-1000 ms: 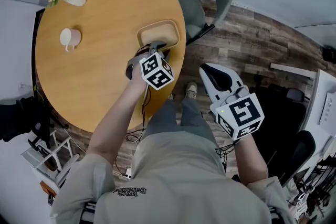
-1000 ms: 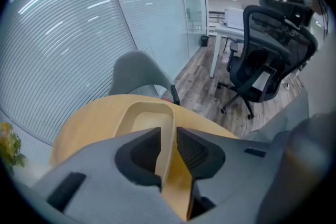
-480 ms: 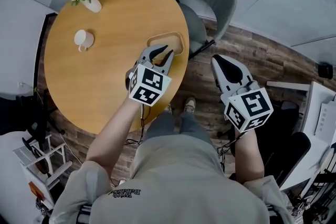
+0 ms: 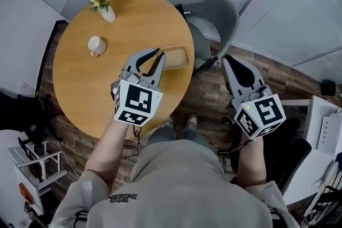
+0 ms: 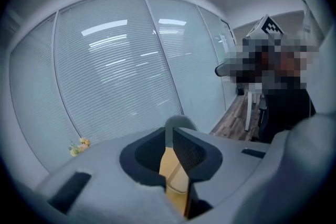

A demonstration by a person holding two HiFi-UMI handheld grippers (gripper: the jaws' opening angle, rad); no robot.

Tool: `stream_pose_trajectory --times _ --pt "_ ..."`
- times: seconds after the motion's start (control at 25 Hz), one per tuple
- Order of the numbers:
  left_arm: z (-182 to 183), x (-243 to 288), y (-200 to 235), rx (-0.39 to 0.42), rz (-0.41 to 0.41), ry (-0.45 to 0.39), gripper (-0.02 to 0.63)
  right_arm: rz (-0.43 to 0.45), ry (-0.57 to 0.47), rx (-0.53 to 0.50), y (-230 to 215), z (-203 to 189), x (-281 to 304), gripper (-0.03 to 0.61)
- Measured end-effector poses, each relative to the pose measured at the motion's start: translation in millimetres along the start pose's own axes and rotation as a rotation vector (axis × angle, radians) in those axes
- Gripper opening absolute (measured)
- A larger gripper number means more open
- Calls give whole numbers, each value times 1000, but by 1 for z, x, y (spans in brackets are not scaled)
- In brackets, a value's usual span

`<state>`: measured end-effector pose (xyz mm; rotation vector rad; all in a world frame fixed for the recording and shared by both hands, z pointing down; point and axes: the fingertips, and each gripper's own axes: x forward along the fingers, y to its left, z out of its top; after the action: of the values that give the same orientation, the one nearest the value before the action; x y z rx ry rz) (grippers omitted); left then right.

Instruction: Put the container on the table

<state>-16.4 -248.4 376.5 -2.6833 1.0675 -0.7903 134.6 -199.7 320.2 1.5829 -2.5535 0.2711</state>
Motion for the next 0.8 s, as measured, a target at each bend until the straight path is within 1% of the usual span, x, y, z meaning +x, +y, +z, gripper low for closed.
stream_pose_trajectory --times 0.12,0.28,0.32,0.44,0.56,0.68,0.8 --pt "19 -23 5 16 24 -33 57 30 -55 5 11 24 -7 35" --pt "47 -58 5 104 61 -71 57 38 -162 17 25 62 -22 35" --pt "54 -66 5 113 67 -84 57 35 -182 13 27 70 -26 35" --pt "75 -84 4 105 82 -131 49 44 -209 -6 36 84 -33 35" --pt "89 -98 6 105 92 -177 43 64 -208 -8 44 85 -34 35" --pt "93 -107 5 72 89 -212 37 90 -198 12 51 81 -36 35" --pt "90 -112 1 60 73 -227 35 113 -180 10 60 76 -38 35"
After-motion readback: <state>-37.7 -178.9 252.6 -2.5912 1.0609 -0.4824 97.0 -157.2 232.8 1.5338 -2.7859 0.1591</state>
